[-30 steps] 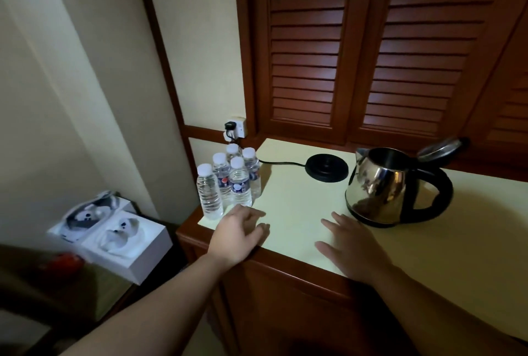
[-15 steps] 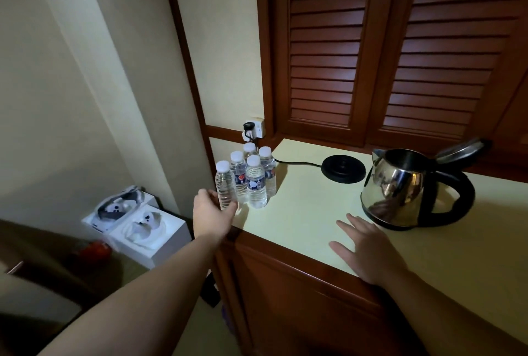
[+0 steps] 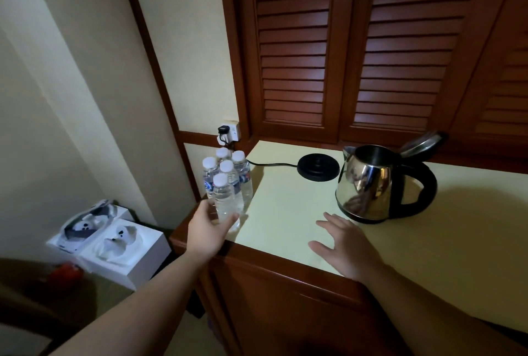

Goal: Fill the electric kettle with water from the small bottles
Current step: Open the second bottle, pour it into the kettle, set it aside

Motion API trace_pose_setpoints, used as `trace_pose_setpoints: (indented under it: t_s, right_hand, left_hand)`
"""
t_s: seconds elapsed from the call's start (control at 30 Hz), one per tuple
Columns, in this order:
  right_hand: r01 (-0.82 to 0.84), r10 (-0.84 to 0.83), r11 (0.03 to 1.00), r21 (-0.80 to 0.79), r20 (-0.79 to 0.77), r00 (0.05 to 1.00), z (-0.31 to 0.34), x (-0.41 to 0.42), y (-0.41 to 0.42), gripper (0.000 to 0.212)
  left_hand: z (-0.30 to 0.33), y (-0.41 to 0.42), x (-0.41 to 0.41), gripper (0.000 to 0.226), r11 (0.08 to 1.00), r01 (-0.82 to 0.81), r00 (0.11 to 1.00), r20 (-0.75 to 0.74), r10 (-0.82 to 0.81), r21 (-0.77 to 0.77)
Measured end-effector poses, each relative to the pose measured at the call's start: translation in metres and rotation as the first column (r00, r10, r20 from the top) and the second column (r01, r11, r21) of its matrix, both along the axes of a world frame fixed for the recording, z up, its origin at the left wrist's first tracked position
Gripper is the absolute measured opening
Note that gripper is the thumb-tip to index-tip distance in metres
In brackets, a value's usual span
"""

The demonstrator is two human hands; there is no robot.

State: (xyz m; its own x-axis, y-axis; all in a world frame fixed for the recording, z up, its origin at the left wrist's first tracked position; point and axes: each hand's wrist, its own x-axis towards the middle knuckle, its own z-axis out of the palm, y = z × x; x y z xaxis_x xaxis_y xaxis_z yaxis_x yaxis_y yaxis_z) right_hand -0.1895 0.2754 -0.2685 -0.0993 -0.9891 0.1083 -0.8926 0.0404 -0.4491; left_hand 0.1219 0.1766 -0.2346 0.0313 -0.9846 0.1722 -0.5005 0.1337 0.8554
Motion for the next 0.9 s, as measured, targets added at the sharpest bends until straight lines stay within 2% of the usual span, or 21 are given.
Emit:
trace_pose_setpoints:
  t_s: [0.17, 0.37, 0.53, 0.77, 0.9]
  right_hand:
    - [-0.001, -0.002, 0.998, 0.056, 0.067, 0.998, 0.011, -0.003, 0.001, 0.069]
    - [0.111, -0.128, 0.989, 0.095, 0.194, 0.973, 0.028, -0.020, 0.014, 0.068]
    - [0.150, -0.145, 0.989, -0.001, 0.237, 0.961, 0.047, -0.032, 0.022, 0.063]
    - [0.204, -0.125, 0.929, -0.307, 0.258, 0.958, 0.084, -0.019, 0.012, 0.036]
    - [0.210, -0.151, 0.917, -0.338, 0.194, 0.969, 0.103, -0.007, 0.002, 0.038]
  left_hand:
    - [0.002, 0.007, -0.038, 0.043, 0.980, 0.200, 0.980, -0.019, -0.200, 0.011]
    - [-0.004, 0.007, -0.088, 0.039, 0.914, 0.404, 0.913, -0.086, -0.400, 0.044]
    - [-0.011, 0.008, -0.126, 0.038, 0.859, 0.511, 0.857, -0.105, -0.505, 0.038]
    - [-0.018, 0.006, -0.158, 0.032, 0.755, 0.653, 0.754, -0.134, -0.643, 0.051]
    - [-0.018, 0.003, -0.163, 0.034, 0.732, 0.674, 0.738, -0.107, -0.666, 0.098]
